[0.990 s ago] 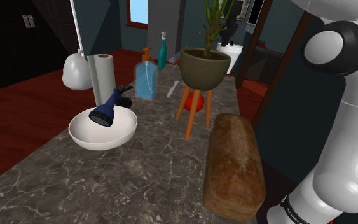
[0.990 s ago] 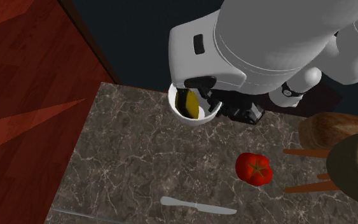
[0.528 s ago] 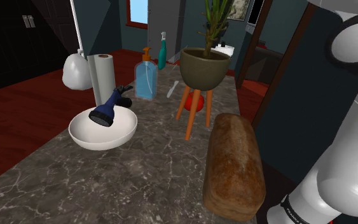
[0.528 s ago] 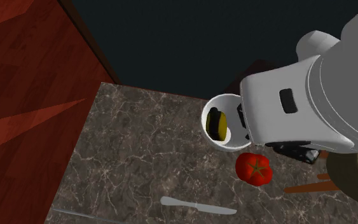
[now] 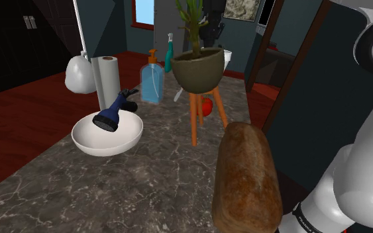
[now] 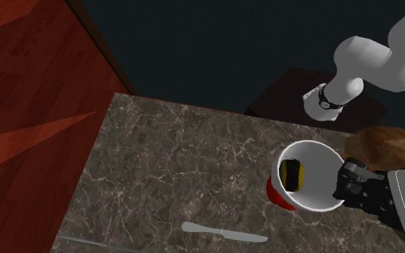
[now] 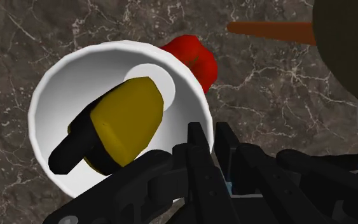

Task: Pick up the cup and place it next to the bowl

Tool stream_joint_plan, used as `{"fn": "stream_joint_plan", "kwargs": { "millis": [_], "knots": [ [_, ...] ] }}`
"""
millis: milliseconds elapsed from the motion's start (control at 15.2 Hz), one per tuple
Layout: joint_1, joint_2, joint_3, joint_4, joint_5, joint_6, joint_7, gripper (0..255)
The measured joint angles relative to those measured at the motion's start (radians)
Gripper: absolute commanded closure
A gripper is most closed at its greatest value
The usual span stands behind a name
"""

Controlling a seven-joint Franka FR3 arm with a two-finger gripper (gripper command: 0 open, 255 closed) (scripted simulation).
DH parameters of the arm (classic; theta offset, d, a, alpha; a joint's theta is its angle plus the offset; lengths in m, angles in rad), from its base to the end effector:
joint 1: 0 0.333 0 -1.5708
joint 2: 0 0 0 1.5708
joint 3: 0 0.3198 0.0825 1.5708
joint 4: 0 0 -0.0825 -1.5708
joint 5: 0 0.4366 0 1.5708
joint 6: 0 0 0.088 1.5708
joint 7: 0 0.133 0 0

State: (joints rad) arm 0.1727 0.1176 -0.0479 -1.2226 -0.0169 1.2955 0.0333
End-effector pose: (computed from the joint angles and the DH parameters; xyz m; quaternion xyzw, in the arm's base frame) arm 0.6029 0.0752 0.6843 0.9987 0.0437 -0.0213 0.0127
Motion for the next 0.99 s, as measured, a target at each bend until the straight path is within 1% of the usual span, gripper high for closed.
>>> {"fn": "stream_joint_plan", "kwargs": {
  "millis": [66,132,264,660,858,990],
  "knots": [
    [0.012,-0.004,0.009,-0.014,0.000,0.009,0.020,255],
    [0.026,0.009,0.020,0.011,0.000,-0.003,0.046,255],
    [0.054,0.013,0.040,0.016,0.000,-0.005,0.094,255],
    [0.140,0.081,0.098,0.116,-0.006,-0.036,0.237,255],
    [0.186,0.136,0.124,0.193,-0.011,-0.062,0.304,255],
    [0.196,0.129,0.129,0.163,-0.011,-0.041,0.320,255]
  ]
}}
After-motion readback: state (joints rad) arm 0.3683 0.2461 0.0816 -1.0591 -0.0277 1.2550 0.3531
